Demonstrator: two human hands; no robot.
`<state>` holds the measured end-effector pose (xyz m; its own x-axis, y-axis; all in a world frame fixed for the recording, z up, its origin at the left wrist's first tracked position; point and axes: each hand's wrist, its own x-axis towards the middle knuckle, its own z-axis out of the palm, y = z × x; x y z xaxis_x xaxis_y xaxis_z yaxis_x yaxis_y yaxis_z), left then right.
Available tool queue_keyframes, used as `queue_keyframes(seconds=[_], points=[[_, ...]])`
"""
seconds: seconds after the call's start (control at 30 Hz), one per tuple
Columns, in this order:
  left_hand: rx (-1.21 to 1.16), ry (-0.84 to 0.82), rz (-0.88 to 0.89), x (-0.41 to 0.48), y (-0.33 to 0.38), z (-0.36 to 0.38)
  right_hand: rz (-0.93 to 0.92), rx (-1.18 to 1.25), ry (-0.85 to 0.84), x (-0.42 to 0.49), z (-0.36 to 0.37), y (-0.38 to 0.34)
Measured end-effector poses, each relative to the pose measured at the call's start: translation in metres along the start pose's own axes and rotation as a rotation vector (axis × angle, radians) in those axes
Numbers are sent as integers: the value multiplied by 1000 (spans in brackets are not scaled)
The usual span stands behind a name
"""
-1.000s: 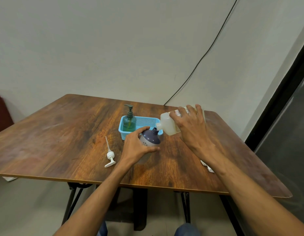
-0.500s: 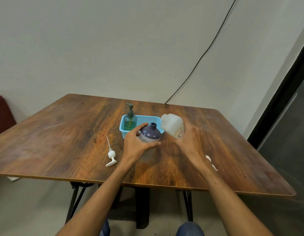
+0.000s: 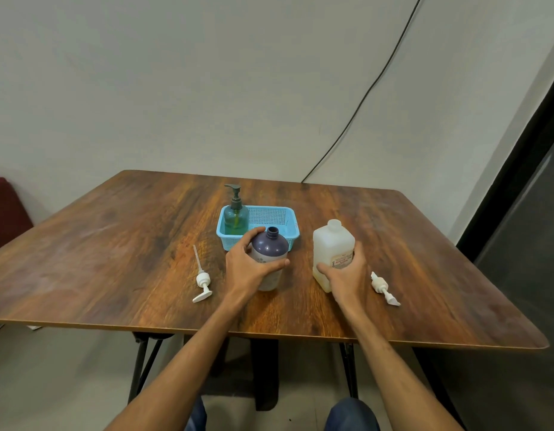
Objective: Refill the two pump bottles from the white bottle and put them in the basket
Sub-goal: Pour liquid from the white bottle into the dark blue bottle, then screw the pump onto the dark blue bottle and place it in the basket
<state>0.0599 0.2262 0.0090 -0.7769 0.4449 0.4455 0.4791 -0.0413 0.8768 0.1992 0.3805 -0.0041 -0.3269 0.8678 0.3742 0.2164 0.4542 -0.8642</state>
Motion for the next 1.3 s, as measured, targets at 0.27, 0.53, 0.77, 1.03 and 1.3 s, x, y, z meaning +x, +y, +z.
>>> queue_keyframes(seconds=[0.27, 0.53, 0.77, 1.03, 1.3], points=[[13, -15, -10, -1, -12, 8, 71, 9, 67, -3, 4, 11], [0, -33, -22, -3, -14, 7, 57, -40, 103, -7, 8, 14], [-21, -96, -52, -7, -9, 0, 58, -11, 67, -8, 9, 19], [-16, -212, -93, -11, -7, -21, 77, 138, 23, -21, 0, 14], [131, -113, 35, -27, -6, -117, -281, 76, 345, -81, 0, -39]])
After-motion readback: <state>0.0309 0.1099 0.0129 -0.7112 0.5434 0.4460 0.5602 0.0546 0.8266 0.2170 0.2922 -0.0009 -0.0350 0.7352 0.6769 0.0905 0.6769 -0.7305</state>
